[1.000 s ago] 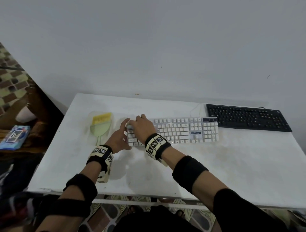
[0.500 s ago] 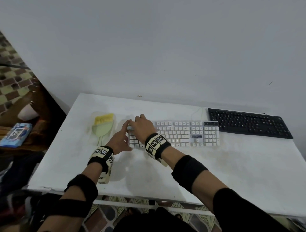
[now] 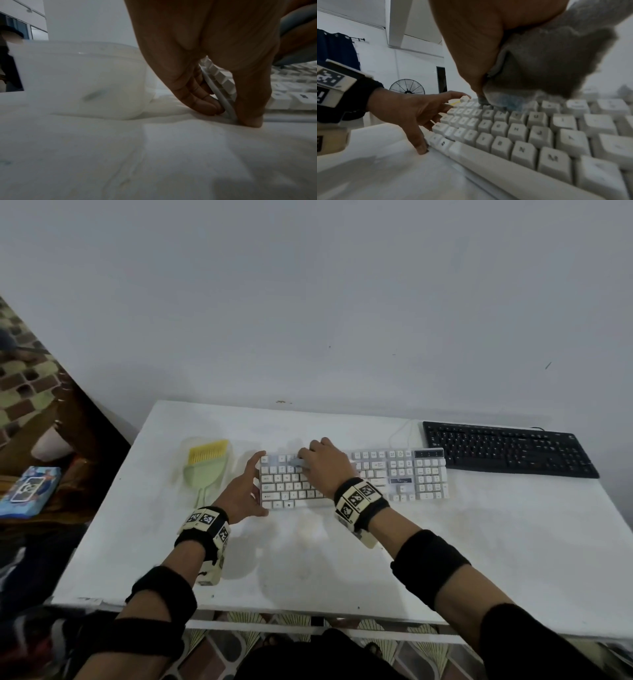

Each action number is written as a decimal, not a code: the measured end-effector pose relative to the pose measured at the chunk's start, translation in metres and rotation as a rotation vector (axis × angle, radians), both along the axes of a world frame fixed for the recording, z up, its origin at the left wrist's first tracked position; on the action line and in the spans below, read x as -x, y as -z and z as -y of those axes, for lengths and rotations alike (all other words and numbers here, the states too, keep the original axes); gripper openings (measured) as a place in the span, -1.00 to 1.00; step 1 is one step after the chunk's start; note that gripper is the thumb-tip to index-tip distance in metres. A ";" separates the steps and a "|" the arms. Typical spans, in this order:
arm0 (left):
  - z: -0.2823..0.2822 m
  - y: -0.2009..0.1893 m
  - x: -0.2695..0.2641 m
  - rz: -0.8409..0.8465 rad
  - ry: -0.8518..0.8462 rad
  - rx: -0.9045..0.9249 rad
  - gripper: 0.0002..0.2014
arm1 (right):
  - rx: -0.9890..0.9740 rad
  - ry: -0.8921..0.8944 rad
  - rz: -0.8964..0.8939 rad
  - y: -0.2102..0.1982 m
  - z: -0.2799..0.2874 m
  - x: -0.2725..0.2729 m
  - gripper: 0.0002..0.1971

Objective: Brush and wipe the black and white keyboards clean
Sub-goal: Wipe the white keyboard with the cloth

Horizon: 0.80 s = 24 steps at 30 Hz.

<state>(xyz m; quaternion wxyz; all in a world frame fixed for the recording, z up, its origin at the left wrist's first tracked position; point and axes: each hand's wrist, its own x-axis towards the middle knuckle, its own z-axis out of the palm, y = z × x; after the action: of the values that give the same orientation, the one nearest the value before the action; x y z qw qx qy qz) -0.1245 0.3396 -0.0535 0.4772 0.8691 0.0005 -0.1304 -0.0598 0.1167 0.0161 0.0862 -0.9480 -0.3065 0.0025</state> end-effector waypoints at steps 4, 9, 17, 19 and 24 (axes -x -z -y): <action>-0.001 0.000 0.001 0.001 0.002 0.000 0.32 | 0.046 0.030 -0.040 0.003 0.002 0.002 -0.75; -0.001 0.000 0.001 -0.006 -0.002 0.000 0.32 | 0.076 0.161 -0.040 0.001 0.029 -0.006 -0.77; 0.002 -0.001 0.001 0.018 -0.010 -0.017 0.30 | 0.053 0.010 -0.039 0.003 0.000 -0.002 -0.75; 0.001 -0.001 0.000 0.013 -0.010 -0.015 0.31 | 0.052 0.057 -0.038 0.003 0.018 -0.006 -0.76; 0.001 0.000 -0.001 -0.003 -0.003 -0.021 0.33 | 0.057 0.200 -0.036 0.004 0.056 -0.017 -0.65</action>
<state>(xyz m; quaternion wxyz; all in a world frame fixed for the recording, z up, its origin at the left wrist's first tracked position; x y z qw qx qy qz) -0.1238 0.3389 -0.0532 0.4683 0.8738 0.0038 -0.1312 -0.0433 0.0603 0.0119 0.0644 -0.9756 -0.2088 0.0199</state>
